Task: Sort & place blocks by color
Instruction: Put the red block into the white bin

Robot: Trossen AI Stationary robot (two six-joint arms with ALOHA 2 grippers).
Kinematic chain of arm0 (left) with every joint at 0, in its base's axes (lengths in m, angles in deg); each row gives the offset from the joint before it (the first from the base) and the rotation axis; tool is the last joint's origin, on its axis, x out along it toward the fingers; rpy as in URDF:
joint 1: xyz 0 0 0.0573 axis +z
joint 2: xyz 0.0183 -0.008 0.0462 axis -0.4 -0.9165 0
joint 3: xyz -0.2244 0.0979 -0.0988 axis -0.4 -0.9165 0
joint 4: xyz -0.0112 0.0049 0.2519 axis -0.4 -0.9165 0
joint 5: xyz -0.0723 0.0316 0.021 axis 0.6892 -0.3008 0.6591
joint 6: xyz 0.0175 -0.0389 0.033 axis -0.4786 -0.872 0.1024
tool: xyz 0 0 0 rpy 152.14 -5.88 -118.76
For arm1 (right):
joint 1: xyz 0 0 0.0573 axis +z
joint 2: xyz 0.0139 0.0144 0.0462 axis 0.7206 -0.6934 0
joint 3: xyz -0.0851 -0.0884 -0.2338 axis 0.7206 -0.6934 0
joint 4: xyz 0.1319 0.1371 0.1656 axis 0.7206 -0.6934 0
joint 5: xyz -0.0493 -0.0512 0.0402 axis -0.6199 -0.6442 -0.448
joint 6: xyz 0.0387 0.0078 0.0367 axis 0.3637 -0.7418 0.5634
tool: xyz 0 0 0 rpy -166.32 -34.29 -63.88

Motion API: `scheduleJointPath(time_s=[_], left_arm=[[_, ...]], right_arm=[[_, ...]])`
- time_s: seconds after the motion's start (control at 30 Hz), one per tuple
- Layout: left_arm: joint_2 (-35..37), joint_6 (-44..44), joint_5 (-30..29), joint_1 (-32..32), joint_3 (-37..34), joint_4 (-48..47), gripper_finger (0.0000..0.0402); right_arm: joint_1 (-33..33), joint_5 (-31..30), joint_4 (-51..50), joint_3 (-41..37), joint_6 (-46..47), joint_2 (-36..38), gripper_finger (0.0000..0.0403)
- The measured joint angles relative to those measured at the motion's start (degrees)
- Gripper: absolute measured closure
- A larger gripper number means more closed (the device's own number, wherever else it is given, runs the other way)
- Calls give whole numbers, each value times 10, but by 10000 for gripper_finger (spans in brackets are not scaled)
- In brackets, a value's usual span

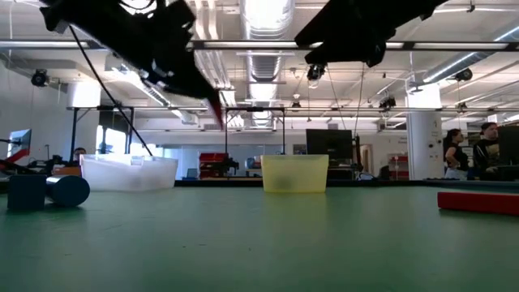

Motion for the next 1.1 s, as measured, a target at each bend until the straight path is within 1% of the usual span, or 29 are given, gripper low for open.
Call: scheduleJointPath(time_s=[0.1,0.17,0.3,0.4,0.53,0.63,0.7,0.8,0.9,1.1], left_arm=[[46,-78,-37,46,4,-144,281],[75,-138,-52,88,4,-240,281],[109,-235,-57,180,2,-370,281],[120,-256,-55,231,2,-422,280],[123,-254,-20,291,2,-448,280],[111,-251,14,337,-8,-453,280],[99,-252,26,359,-17,-456,279],[81,-255,32,371,-23,-454,271],[66,-255,33,370,-24,-453,254],[57,-255,33,370,-24,-452,229]], right_arm=[[0,-5,-31,-1,19,15,155],[0,-5,-28,0,20,17,159],[0,-7,-29,-1,20,9,165],[0,-10,-29,-1,23,-3,165],[0,-10,-31,-1,27,-5,166],[0,-11,-30,-1,29,-5,168],[0,-11,-30,-1,29,-5,166],[0,-11,-29,-1,29,-5,163],[0,-10,-30,-1,30,-5,161],[0,-10,-30,-1,30,-5,163]])
